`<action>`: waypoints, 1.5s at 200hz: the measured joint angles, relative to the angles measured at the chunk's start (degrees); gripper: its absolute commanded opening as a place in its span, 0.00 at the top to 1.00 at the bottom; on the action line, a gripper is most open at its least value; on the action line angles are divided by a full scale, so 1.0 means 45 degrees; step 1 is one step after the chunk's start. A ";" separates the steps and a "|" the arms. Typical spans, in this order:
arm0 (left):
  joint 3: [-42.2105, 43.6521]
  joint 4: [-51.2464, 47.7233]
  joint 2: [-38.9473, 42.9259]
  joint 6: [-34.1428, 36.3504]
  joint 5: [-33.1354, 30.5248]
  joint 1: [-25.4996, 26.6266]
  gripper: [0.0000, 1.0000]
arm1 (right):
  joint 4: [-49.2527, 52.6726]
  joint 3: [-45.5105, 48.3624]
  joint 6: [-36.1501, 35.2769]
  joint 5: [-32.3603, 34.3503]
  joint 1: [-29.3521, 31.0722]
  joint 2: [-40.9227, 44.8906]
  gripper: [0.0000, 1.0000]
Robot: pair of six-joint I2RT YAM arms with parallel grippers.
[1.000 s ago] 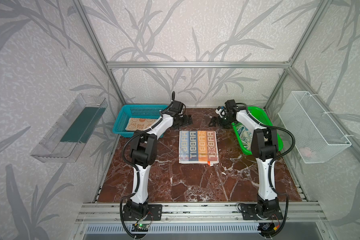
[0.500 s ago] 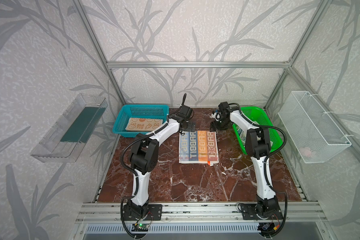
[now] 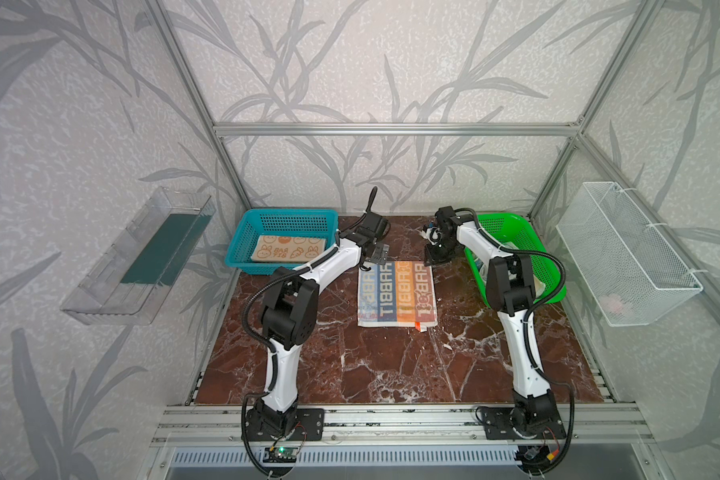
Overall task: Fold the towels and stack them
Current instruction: 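Lower both grippers onto the striped towel's far folded edge and grasp it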
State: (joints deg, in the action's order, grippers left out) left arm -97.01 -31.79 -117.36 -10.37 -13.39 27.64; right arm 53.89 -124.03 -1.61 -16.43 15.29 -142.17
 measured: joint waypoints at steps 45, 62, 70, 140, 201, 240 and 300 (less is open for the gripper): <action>-0.1200 -0.0874 -0.1093 -0.0879 0.2025 -0.0729 0.03 | 0.0112 0.0000 -0.0015 0.0000 0.0005 -0.0053 0.97; -0.1583 -0.1224 -0.1685 -0.1190 0.3031 -0.1234 0.10 | 0.0209 -0.0126 -0.0029 0.0044 0.0010 -0.0068 0.99; -0.1627 -0.1287 -0.1904 -0.1321 0.3429 -0.1423 0.14 | 0.0233 -0.0165 -0.0044 0.0058 0.0010 -0.0073 1.00; -0.1889 -0.1642 -0.2885 -0.1923 0.6023 -0.2268 0.40 | 0.0423 -0.0262 -0.0058 0.0112 0.0010 -0.0092 1.00; -0.2832 -0.1724 -0.3701 -0.1894 0.6577 -0.2336 0.48 | 0.0427 -0.0262 -0.0097 0.0107 0.0010 -0.0097 1.00; -0.3337 -0.1962 -0.4041 -0.1758 0.6523 -0.2424 0.57 | 0.0432 -0.0262 -0.0097 0.0097 0.0010 -0.0107 1.00; -0.3361 -0.2302 -0.4051 -0.1345 0.6290 -0.2560 0.65 | 0.0427 -0.0262 -0.0097 0.0063 0.0010 -0.0126 1.00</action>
State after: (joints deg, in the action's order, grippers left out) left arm -112.14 -42.15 -135.59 -16.43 14.92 16.12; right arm 55.81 -125.21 -2.04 -16.14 15.33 -142.74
